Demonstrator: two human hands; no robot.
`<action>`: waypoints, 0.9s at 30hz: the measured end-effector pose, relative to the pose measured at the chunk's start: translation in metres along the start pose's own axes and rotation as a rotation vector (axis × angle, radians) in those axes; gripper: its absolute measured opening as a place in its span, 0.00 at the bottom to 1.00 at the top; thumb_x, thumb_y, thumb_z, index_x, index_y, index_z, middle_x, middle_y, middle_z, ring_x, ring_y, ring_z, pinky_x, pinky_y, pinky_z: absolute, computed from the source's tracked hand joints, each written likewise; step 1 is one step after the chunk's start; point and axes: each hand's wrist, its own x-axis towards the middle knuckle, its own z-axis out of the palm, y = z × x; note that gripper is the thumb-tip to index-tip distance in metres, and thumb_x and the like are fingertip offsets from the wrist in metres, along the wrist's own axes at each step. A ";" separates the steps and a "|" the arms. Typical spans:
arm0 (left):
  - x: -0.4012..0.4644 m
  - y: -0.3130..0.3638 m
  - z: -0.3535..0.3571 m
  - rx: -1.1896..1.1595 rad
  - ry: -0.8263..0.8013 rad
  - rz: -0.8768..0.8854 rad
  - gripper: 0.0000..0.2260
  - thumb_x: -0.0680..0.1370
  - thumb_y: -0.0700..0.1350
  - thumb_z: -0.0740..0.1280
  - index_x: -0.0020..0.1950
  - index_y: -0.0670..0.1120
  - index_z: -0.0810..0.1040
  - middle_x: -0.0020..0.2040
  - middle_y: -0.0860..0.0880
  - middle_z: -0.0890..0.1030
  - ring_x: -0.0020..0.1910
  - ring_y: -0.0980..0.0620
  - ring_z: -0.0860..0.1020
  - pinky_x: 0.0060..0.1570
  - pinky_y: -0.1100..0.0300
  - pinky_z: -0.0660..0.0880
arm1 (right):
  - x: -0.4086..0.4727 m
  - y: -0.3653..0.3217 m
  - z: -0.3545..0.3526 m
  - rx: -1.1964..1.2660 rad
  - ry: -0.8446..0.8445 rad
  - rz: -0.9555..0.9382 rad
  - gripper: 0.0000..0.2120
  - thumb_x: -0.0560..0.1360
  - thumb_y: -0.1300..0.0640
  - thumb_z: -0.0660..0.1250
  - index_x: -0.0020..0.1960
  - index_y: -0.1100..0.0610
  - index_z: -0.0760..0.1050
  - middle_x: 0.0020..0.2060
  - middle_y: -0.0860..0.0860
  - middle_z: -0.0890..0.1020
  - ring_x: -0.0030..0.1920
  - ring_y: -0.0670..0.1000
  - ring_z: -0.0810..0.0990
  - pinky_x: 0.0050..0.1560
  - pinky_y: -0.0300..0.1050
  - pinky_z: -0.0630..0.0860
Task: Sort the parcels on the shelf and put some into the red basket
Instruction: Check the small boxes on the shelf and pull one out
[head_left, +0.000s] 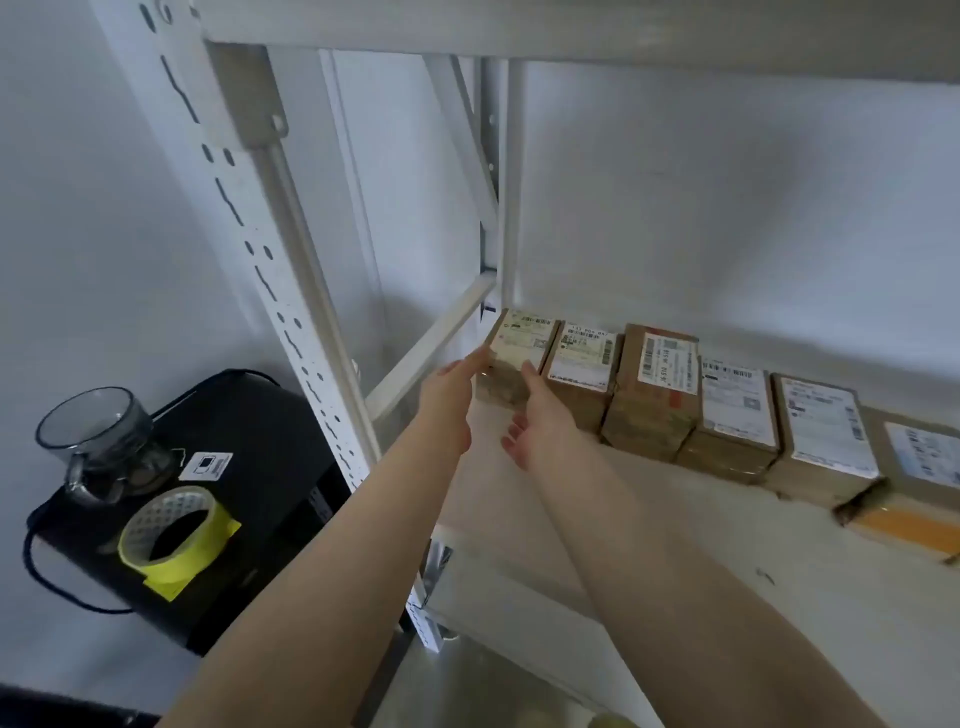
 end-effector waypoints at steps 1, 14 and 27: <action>0.003 0.002 0.003 0.000 0.009 0.004 0.25 0.72 0.54 0.74 0.65 0.47 0.73 0.69 0.48 0.73 0.69 0.46 0.69 0.60 0.52 0.64 | 0.004 -0.001 0.002 0.020 0.011 0.007 0.33 0.69 0.38 0.74 0.66 0.57 0.73 0.69 0.55 0.74 0.64 0.55 0.76 0.66 0.50 0.74; 0.072 -0.004 0.023 0.100 0.002 0.088 0.21 0.75 0.50 0.72 0.65 0.44 0.74 0.56 0.47 0.80 0.49 0.50 0.76 0.54 0.54 0.71 | 0.048 -0.007 0.023 0.163 0.074 0.004 0.30 0.71 0.43 0.74 0.67 0.57 0.74 0.49 0.53 0.76 0.43 0.53 0.74 0.57 0.53 0.75; 0.083 -0.044 -0.024 -0.096 -0.163 0.208 0.16 0.74 0.42 0.72 0.62 0.46 0.79 0.56 0.46 0.84 0.57 0.48 0.81 0.57 0.54 0.77 | 0.055 0.025 0.019 0.142 0.033 -0.089 0.27 0.71 0.46 0.76 0.65 0.57 0.75 0.59 0.52 0.81 0.56 0.54 0.78 0.44 0.46 0.76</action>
